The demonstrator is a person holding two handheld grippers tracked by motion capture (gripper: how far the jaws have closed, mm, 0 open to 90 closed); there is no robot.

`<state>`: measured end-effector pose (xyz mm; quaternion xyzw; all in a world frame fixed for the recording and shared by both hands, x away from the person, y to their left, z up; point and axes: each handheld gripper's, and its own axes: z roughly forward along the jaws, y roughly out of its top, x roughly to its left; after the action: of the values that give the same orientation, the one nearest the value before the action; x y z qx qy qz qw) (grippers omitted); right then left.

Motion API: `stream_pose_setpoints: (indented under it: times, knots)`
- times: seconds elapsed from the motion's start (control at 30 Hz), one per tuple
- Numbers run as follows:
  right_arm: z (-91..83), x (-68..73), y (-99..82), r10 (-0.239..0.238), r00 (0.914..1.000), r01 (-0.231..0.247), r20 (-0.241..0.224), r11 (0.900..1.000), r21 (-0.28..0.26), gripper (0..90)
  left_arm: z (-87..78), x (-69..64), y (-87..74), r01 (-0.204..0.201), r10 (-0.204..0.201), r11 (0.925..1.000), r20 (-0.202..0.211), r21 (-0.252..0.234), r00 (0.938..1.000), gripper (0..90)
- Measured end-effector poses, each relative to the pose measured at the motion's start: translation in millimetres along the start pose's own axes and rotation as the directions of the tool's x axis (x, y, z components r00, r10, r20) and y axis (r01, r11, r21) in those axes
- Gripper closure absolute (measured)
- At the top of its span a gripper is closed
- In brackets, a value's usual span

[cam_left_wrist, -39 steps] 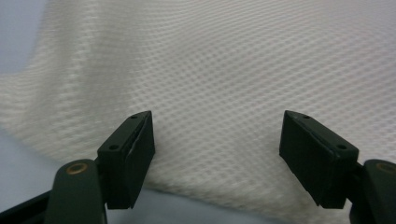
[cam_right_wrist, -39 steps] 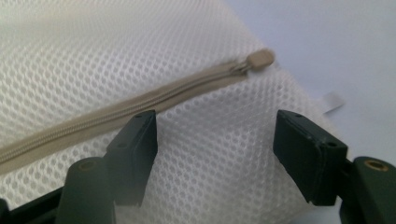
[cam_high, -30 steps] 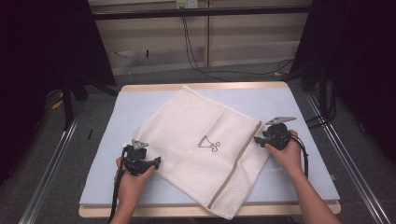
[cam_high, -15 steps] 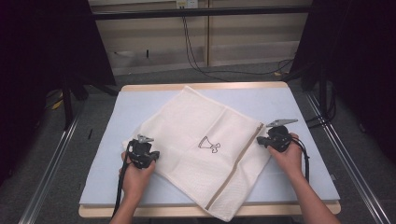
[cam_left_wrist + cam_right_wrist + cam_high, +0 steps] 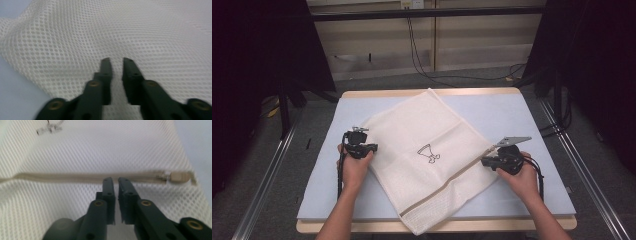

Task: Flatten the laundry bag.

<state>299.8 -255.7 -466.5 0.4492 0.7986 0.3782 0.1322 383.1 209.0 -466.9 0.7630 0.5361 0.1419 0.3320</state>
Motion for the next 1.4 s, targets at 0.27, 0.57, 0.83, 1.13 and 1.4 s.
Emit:
stream_pose_setpoints:
  times: [0.27, 0.57, 0.83, 1.13, 1.4]
  knots:
    - [-4.7, -21.5, 1.9, 0.003, 0.9918, 0.003, 0.128, 0.9989, -0.048, 57.4, -38.2, -15.1, -33.4, 0.031, -0.031, 0.9994, 0.023, 0.018, 0.9992, 42.0]
    - [3.0, -38.5, -8.9, 0.013, 0.9798, -0.011, 0.200, 0.9999, -0.007, 53.9, -40.5, -33.8, -57.2, 0.034, -0.037, 0.9976, 0.052, 0.060, 0.9980, 39.2]
    - [1.7, -39.8, -7.3, -0.025, 0.9769, 0.024, 0.212, 0.9997, 0.009, 57.0, -42.3, -42.8, -58.9, -0.002, 0.000, 0.9975, 0.022, 0.071, 0.9998, 63.4]
    - [5.2, -47.7, -6.0, 0.021, 0.9854, -0.025, 0.169, 0.9994, 0.025, 71.0, -38.7, -41.8, -51.6, -0.017, 0.012, 0.9950, 0.052, 0.098, 0.9986, 84.3]
    - [-6.0, -40.3, -6.7, 0.050, 0.9931, -0.056, 0.106, 0.9972, 0.051, 87.1, -29.8, -26.1, -30.3, -0.037, 0.036, 0.9971, 0.020, 0.066, 0.9992, 85.2]
